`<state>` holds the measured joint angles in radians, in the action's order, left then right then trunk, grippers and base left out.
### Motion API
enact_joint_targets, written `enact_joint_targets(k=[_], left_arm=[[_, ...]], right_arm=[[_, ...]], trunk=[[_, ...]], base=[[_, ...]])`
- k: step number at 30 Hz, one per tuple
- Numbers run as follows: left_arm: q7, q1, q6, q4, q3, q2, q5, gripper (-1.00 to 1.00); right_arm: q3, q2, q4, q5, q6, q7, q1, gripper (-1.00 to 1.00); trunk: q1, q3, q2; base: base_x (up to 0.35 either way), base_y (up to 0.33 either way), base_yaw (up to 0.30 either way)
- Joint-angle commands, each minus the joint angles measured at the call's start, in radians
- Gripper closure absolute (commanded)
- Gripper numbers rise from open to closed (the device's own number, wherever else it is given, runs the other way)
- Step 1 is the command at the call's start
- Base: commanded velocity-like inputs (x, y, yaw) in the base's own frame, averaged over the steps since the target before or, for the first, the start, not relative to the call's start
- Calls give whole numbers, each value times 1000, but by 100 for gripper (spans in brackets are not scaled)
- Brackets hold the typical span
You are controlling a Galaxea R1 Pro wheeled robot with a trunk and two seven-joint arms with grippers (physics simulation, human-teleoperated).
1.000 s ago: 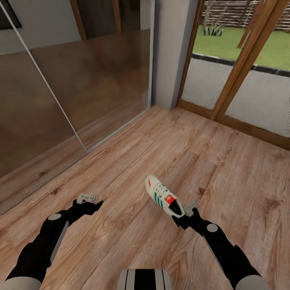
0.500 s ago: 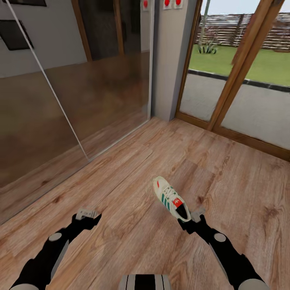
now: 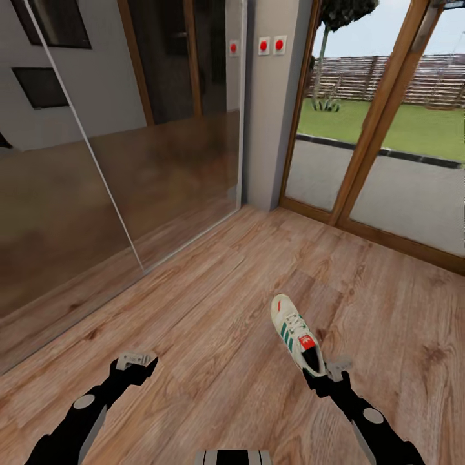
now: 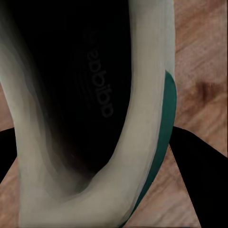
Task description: Pick up the two gym shoes and the two sandals from the corridor floor and place them onto the hallstand (shoe rack) in the corridor, making sure they are on the rack and not on the floor. Arrange them so the two gym shoes are next to each other and the two sandals are next to each other.
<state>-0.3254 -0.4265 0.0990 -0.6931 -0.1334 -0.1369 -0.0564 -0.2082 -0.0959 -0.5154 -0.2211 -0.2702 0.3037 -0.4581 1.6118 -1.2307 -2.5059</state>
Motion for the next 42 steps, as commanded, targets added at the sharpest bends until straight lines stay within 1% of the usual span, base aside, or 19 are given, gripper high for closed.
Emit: enact_joint_targets(k=[1, 2, 3, 4, 7, 9, 18, 26, 32, 42], left_arm=[[-6, 0, 8, 5, -17, 1, -6, -100], [-6, 4, 9, 6, -24, 0, -6, -100], [-6, 11, 10, 7, -35, 0, -6, -100], [-6, 14, 11, 7, -42, 1, -6, -100], [-6, 17, 12, 7, -55, 2, -6, -100], [-6, 18, 12, 7, -59, 2, -6, -100], [-4, 20, 13, 9, -61, 4, -8, -100], [37, 20, 14, 17, -60, 9, -9, -100], [46, 20, 15, 28, -60, 10, -9, -100], [48, 20, 15, 31, -62, 4, -7, -100]], right_arm=[[-13, -1, 43, -11, -52, -38, -1, 100], [-14, -2, 70, -11, -87, -75, -1, 100], [-15, -1, 114, -12, -141, -128, 0, 100], [-15, -1, 143, -12, -174, -157, 0, 100], [-16, 0, 195, -12, -235, -196, 0, 100], [-16, 1, 216, -13, -257, -207, 0, 100], [-16, 1, 258, -12, -271, -215, 0, 100], [-16, -5, 268, -12, -273, -217, 1, 100], [-16, -7, 278, -11, -273, -218, 9, 100], [-16, -7, 281, -11, -275, -217, 19, 100]], trunk=[[-1, 5, 0], [-1, 10, 0], [-1, 16, 1], [-2, 21, 1], [-3, 38, 1], [-4, 48, 2], [-8, 97, 4], [-12, 141, 6], [-35, 169, 48], [-73, 216, 118]], base=[[0, 0, 0], [0, 0, 0], [0, 0, 0], [0, 0, 0], [0, 0, 0], [0, 0, 0], [0, 0, 0], [0, 0, 0], [0, 0, 0], [0, 0, 0]])
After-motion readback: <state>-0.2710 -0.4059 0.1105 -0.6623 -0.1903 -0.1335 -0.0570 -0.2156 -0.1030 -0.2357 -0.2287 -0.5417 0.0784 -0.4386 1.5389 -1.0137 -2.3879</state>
